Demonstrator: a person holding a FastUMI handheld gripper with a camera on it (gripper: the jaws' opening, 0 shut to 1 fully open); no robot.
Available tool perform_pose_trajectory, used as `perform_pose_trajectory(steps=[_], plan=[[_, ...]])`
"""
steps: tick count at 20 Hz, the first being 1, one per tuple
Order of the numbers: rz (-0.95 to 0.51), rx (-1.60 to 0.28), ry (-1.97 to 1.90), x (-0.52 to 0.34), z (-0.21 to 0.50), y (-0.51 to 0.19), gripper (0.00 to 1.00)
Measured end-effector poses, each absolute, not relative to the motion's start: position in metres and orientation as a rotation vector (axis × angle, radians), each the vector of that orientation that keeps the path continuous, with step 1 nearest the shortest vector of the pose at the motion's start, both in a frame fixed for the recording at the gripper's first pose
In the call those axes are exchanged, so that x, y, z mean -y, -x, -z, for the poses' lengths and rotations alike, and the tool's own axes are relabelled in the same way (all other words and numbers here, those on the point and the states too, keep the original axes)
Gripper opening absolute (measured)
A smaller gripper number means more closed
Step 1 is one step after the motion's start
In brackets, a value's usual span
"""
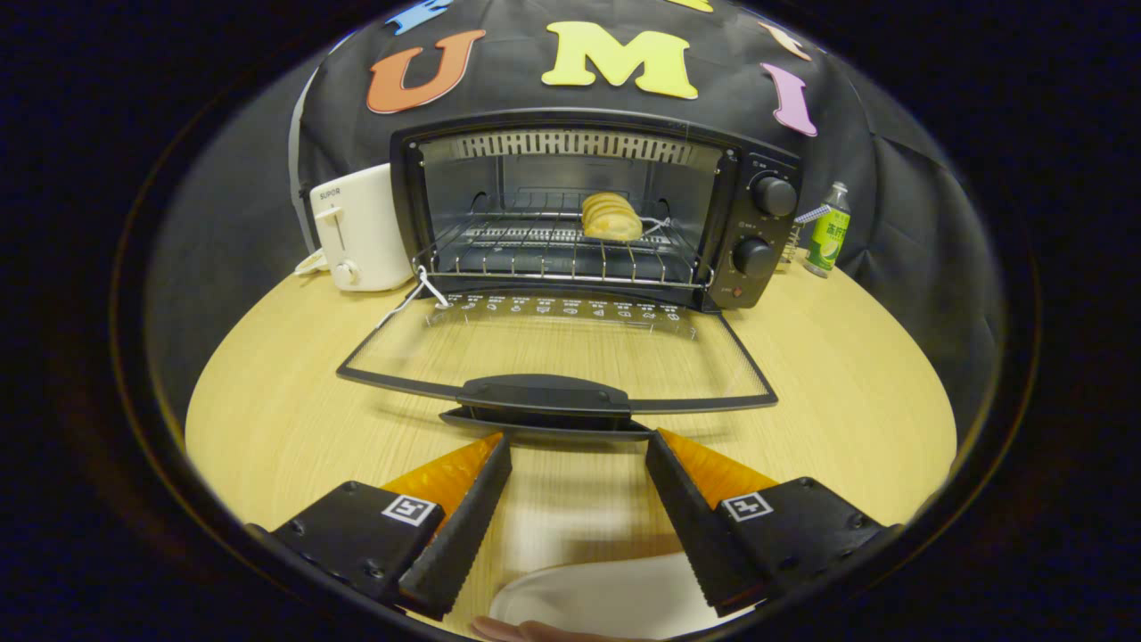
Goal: Open the toaster oven, put the food inside, and close the toaster oven door.
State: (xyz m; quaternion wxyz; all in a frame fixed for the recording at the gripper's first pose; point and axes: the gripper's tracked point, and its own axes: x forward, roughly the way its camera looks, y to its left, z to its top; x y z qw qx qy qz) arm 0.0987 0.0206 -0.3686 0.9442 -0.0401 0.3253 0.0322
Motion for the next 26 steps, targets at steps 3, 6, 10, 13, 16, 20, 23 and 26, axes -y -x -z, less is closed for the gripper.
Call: perform_pose_trajectory(steps=[3, 6, 10, 13, 16, 20, 23, 26], plan=[[-0.064, -0.627, 0.055, -0.021, 0.362, -0.098, 1.0], [-0.067, -0.553, 0.037, -0.022, 0.344, -0.099, 1.0], [-0.078, -0.455, 0.035, -0.023, 0.318, -0.105, 1.0], [-0.088, -0.373, 0.045, -0.024, 0.3, -0.114, 1.0], [-0.101, -0.344, 0.01, -0.025, 0.287, -0.123, 1.0], [-0.103, -0.269, 0.018, -0.027, 0.26, -0.142, 1.0], [-0.084, -0.249, 0.057, -0.027, 0.248, -0.151, 1.0], [-0.092, -0.219, 0.078, -0.031, 0.235, -0.145, 1.0]])
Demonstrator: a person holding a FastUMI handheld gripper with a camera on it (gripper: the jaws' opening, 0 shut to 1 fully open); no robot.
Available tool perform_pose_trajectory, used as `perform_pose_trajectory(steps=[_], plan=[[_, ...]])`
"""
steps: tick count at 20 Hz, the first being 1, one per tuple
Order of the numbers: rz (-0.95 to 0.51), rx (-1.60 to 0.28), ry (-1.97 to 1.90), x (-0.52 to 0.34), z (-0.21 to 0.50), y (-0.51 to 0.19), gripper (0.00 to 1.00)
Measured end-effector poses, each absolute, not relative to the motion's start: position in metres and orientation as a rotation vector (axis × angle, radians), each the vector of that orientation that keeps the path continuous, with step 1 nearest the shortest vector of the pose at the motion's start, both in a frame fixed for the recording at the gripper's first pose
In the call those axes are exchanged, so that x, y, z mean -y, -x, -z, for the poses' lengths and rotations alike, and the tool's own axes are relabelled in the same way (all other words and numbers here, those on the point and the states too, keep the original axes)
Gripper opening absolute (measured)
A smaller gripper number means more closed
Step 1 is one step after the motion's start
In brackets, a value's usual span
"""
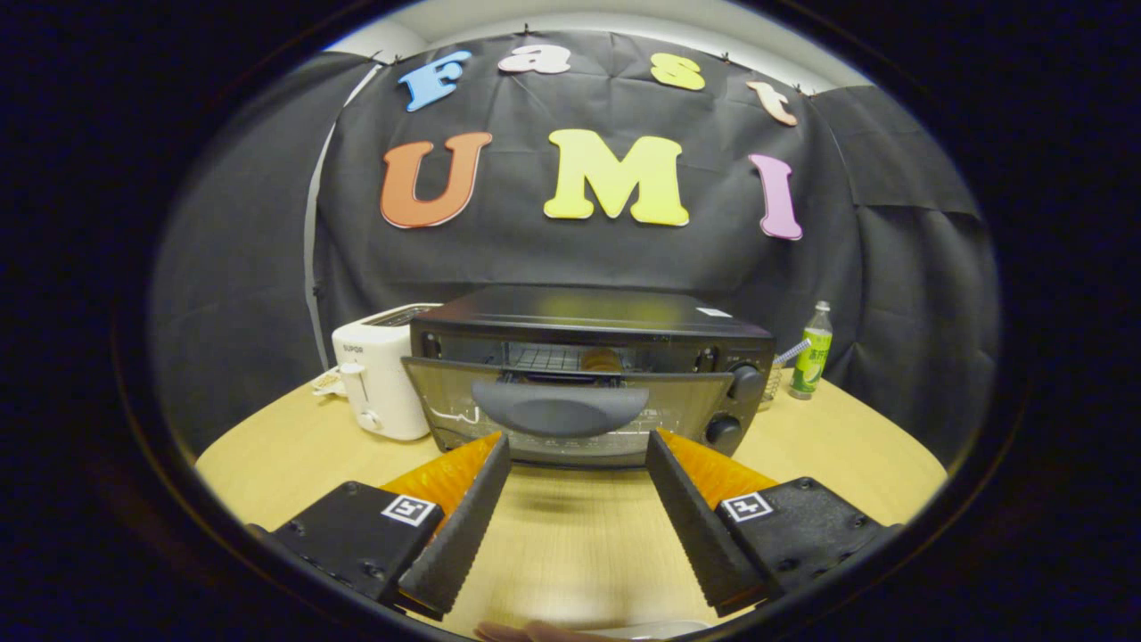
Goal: Open the toaster oven, put the food inside, and close the toaster oven door.
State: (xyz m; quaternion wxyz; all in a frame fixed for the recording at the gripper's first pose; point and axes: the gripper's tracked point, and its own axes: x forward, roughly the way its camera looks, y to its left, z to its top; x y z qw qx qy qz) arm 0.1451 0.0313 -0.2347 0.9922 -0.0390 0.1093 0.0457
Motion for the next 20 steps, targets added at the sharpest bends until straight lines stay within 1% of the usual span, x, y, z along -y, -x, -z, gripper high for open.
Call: perform_pose_trajectory(steps=[5, 8, 13, 17, 20], plan=[[-0.09, -0.221, 0.066, -0.028, 0.218, -0.122, 1.0], [-0.093, -0.208, 0.084, -0.019, 0.196, -0.106, 1.0], [-0.06, -0.14, 0.101, 0.009, 0.126, -0.081, 1.0], [-0.049, -0.079, 0.024, 0.024, 0.066, -0.052, 1.0], [-0.074, -0.043, -0.042, 0.026, 0.034, -0.023, 1.0]])
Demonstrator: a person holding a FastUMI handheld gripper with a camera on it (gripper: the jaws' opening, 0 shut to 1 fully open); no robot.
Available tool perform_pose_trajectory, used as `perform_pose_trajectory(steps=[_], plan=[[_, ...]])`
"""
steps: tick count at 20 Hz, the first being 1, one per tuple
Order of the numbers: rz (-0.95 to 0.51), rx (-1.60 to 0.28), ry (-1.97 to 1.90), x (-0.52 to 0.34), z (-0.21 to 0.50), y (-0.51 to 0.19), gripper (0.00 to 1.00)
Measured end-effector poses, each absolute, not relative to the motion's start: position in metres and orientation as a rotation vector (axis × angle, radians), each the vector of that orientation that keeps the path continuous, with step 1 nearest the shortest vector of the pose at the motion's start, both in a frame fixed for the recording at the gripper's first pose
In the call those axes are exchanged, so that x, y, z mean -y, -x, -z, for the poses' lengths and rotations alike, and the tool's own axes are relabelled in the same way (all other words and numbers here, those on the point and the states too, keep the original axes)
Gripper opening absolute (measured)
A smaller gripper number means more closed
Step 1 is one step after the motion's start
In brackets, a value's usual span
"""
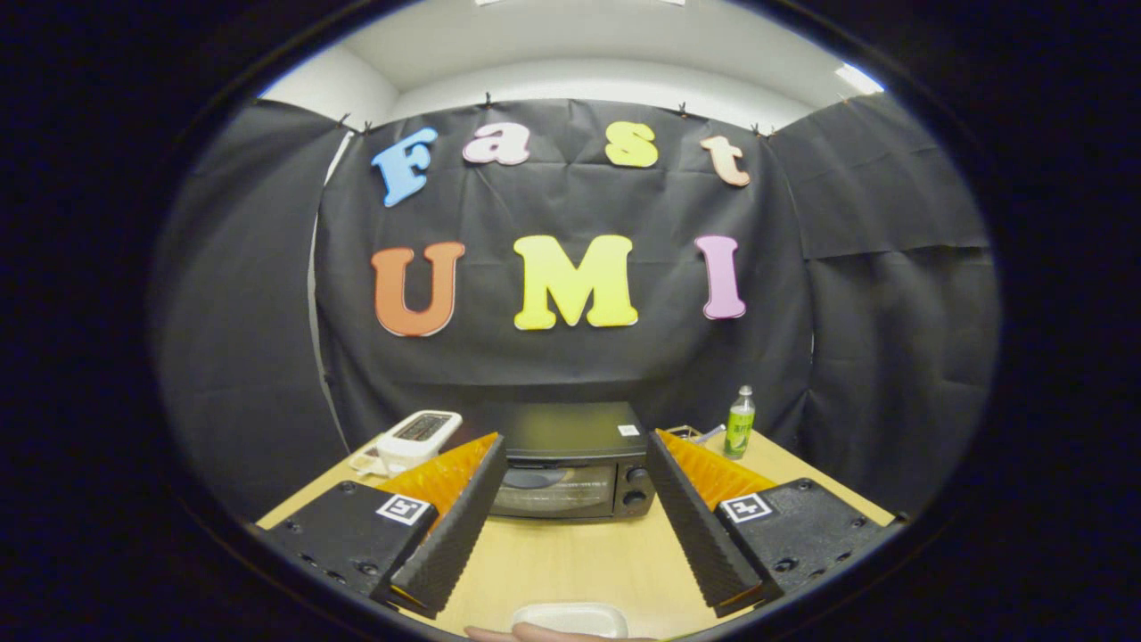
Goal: Open the toaster oven, put the food inside, and close the toaster oven door.
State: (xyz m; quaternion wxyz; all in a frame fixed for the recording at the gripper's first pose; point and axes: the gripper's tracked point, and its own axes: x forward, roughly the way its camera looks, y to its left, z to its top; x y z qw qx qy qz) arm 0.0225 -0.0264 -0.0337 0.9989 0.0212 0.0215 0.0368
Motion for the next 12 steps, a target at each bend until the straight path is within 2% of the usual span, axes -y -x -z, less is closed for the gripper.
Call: perform_pose_trajectory(steps=[2, 6, 12], plan=[[-0.087, -0.035, -0.075, 0.033, 0.019, -0.003, 1.0], [-0.016, 0.051, -0.034, 0.062, -0.007, 0.022, 1.0], [-0.037, 0.163, 0.025, 0.072, 0.015, 0.047, 1.0]])
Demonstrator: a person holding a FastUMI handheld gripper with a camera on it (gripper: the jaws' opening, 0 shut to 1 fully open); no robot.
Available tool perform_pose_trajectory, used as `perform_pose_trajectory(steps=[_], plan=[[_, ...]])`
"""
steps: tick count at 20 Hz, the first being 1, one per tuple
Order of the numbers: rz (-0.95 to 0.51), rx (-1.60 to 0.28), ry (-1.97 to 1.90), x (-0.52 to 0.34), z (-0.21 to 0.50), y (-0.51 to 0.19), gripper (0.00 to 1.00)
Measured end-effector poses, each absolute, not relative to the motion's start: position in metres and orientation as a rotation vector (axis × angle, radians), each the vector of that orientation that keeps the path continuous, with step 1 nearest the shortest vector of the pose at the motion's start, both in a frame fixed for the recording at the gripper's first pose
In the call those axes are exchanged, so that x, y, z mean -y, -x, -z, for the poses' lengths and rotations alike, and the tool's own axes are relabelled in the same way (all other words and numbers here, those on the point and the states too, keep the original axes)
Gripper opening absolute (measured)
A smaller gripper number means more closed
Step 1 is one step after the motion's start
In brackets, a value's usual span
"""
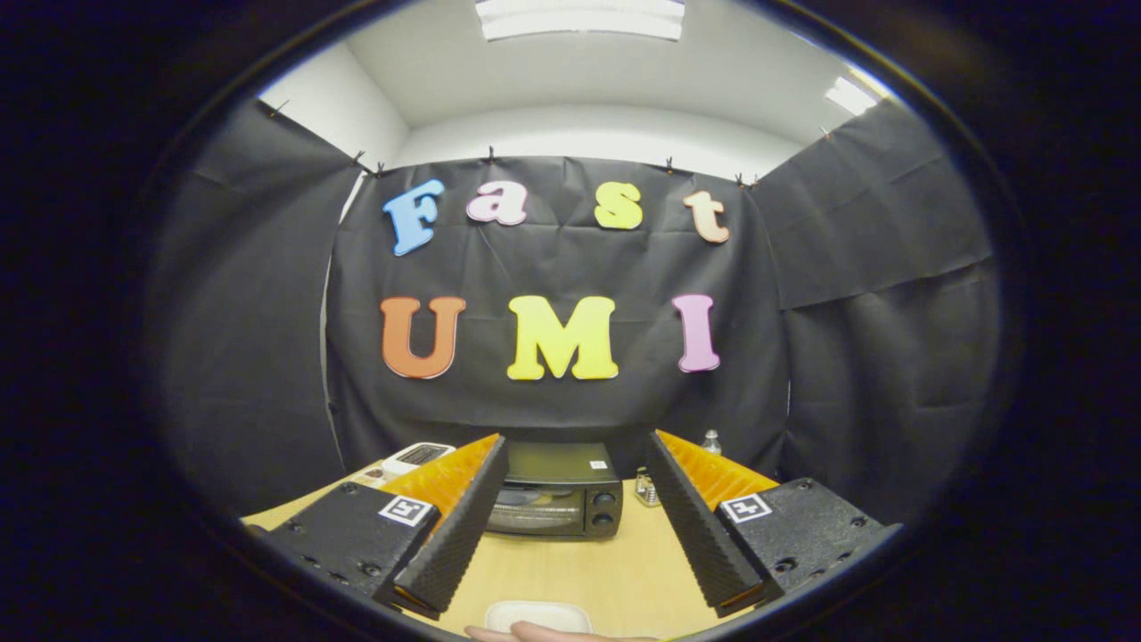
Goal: Open the toaster oven, put the food inside, and close the toaster oven door.
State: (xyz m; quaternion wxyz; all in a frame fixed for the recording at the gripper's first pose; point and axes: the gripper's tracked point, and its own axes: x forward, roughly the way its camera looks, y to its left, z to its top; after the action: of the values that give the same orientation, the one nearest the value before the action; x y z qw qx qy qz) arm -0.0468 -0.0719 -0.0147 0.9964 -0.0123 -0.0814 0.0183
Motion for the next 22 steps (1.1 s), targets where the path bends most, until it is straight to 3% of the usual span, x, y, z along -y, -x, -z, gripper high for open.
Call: perform_pose_trajectory(steps=[10, 22], plan=[[-0.031, 0.057, -0.019, 0.09, 0.098, 0.027, 1.0], [-0.067, 0.1, 0.015, 0.075, 0.069, 0.062, 1.0]])
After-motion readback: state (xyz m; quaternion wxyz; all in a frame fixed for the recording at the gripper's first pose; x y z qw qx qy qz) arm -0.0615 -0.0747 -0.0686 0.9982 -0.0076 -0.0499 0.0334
